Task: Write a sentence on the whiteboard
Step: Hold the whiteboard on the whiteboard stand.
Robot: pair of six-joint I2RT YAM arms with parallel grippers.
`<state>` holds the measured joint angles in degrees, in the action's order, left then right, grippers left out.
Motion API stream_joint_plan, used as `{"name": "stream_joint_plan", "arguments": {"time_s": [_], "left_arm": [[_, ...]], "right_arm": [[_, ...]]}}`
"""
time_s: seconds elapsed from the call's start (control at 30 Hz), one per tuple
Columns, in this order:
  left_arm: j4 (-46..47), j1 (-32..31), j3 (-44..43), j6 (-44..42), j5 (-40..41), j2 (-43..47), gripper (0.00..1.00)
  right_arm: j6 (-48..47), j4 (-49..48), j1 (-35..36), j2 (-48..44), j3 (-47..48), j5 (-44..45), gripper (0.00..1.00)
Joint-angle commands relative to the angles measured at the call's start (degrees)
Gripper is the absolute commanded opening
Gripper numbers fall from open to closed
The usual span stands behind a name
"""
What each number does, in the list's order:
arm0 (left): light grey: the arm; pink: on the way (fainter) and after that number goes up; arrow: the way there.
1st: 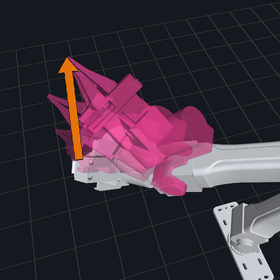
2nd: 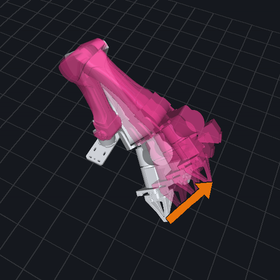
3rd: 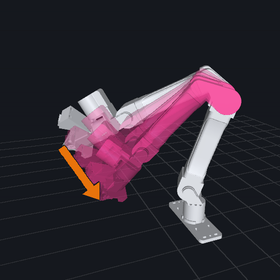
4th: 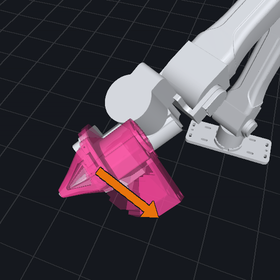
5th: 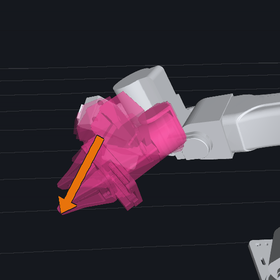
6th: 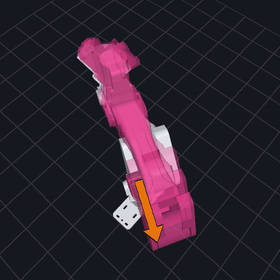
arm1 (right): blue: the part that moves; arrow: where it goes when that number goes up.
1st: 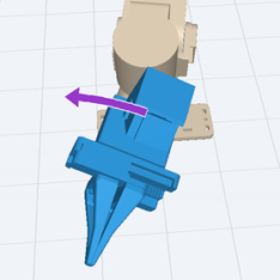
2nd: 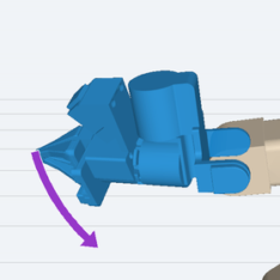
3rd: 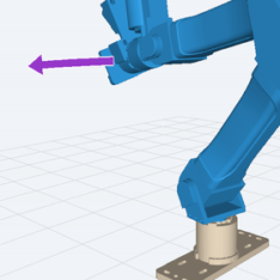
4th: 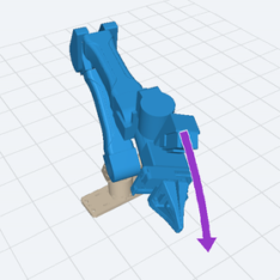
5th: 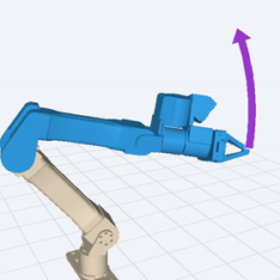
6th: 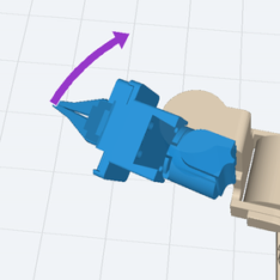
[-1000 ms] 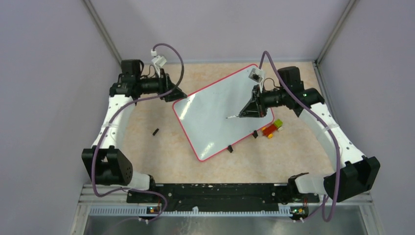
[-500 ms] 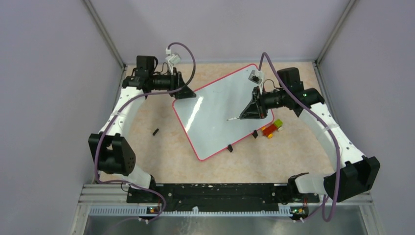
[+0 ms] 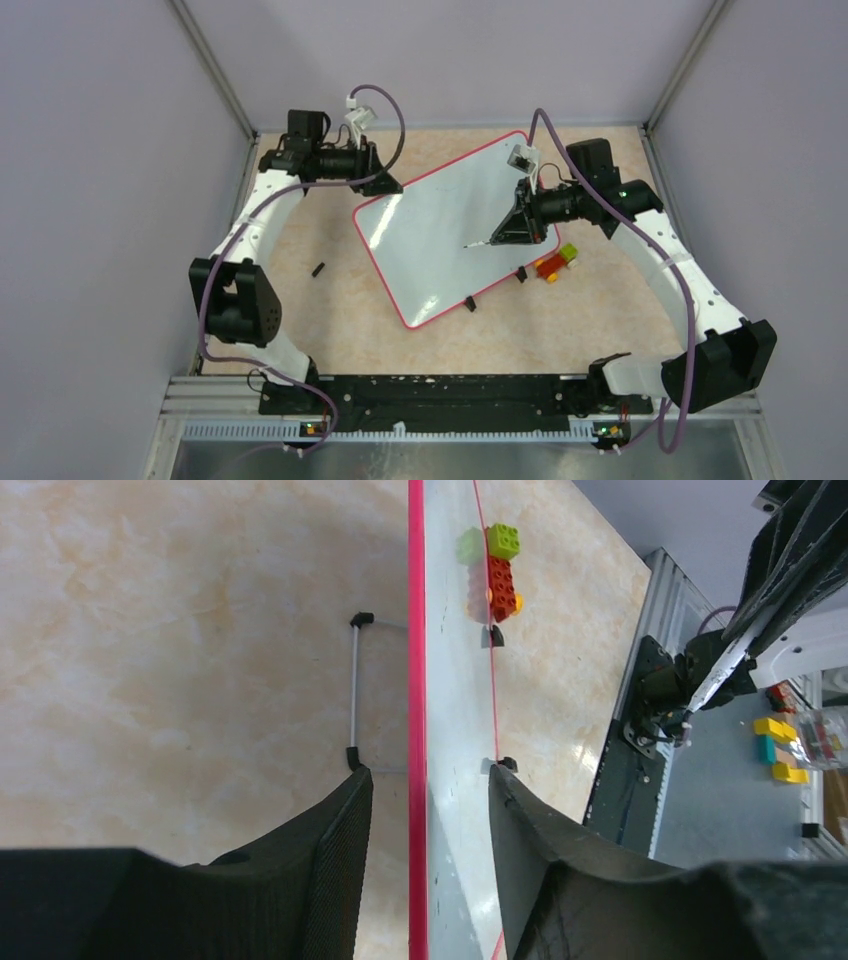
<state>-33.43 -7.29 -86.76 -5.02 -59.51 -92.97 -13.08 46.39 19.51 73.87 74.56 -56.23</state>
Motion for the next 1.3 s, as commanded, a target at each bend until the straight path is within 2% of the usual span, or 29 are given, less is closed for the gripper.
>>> {"name": "stream_joint_plan", "arguments": {"time_s": [0.0, 0.2, 0.27, 0.57, 0.8, 0.87, 1.0, 1.07, 1.13, 1.27], "left_arm": [[-5.5, -3.1, -3.7, -4.9, -2.7, -3.3, 0.47], [-6.6, -4.6, -6.3, -4.8, -2.9, -6.6, 0.26], [-6.7, -5.4, -6.8, -4.9, -2.7, -7.2, 0.22], [-8.3, -9.6, -9.8, -6.2, -1.4, -11.1, 0.13], [-9.3, -11.7, -11.0, -6.5, -1.0, -12.8, 0.11], [-9.6, -12.0, -11.0, -6.5, -0.8, -12.9, 0.15], [-11.3, -9.9, -14.0, -6.8, -1.0, -11.6, 0.45], [-10.3, -6.8, -14.6, -5.2, -3.6, -9.9, 0.55], [-9.3, -3.8, -14.4, -3.8, -4.8, -7.7, 0.59], [-9.4, 1.8, -10.7, -2.9, -7.1, -2.7, 0.6]], "right_arm": [[-1.6, -0.4, 0.7, -0.7, 1.1, -1.1, 0.0], [-1.5, -0.3, 0.7, -0.7, 1.3, -1.1, 0.0], [-1.6, 0.0, 0.7, -0.7, 1.4, -1.1, 0.0], [-2.3, 1.0, 0.7, -0.9, 1.6, -1.1, 0.0], [-2.2, 0.9, 1.0, -1.0, 1.8, -1.0, 0.0], [-1.8, 0.3, 1.1, -1.1, 1.6, -0.5, 0.0], [1.0, -3.7, 1.9, -1.5, 0.7, 1.7, 0.0], [2.7, -6.2, 2.4, -1.6, 0.8, 2.5, 0.0], [4.6, -9.2, 3.3, -1.3, 1.3, 3.5, 0.0], [6.1, -12.5, 7.2, 0.0, 4.0, 10.3, 0.0]]}}
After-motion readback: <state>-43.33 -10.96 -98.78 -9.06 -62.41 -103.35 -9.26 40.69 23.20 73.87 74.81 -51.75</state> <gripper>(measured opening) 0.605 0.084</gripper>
